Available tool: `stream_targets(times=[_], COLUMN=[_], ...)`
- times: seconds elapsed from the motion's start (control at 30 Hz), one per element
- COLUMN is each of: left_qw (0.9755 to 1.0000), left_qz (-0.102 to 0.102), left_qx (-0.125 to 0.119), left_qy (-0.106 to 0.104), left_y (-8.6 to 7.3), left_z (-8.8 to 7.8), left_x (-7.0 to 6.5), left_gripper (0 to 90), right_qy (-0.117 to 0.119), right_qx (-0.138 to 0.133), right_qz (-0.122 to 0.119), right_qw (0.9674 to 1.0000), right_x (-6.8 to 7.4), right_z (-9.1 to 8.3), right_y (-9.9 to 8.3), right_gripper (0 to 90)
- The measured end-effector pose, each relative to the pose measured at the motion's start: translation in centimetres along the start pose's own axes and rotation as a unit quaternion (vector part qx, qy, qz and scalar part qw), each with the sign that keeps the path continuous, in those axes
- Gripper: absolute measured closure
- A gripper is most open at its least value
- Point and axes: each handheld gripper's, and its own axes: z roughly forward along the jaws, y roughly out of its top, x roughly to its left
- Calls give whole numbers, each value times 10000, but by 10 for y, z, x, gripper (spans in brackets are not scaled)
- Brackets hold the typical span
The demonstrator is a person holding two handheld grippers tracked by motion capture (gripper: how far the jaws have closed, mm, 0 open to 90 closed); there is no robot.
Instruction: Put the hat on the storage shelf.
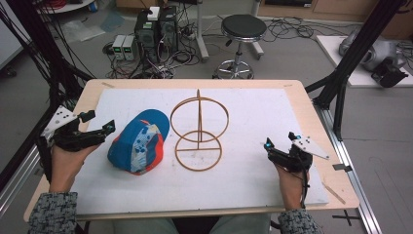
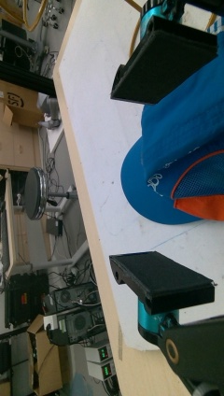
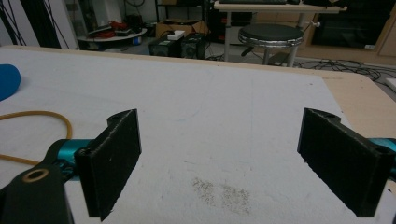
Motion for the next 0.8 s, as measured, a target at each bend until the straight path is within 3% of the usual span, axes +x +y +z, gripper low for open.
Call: stream_targets(times=[0.53,0.73,0.8], left_qw=[9999,9993,9986], left_qz=[-9,45,90], left_qx=[-8,21,29], left_qy=[-163,-360,-512], left_y=[1,-1,-3], left_z=[0,3,3], left_x=[-2,-5,-6], left_gripper=[179,181,182], right_qy=[36,35,55], right_qx=[76,92,105], right_qz=[-27,5,-22], right_qw=[10000,10000,9999], right_x=[1,0,1], right_z=[2,4,5], right_y=[-1,-1,-1], right_gripper=[125,125,125])
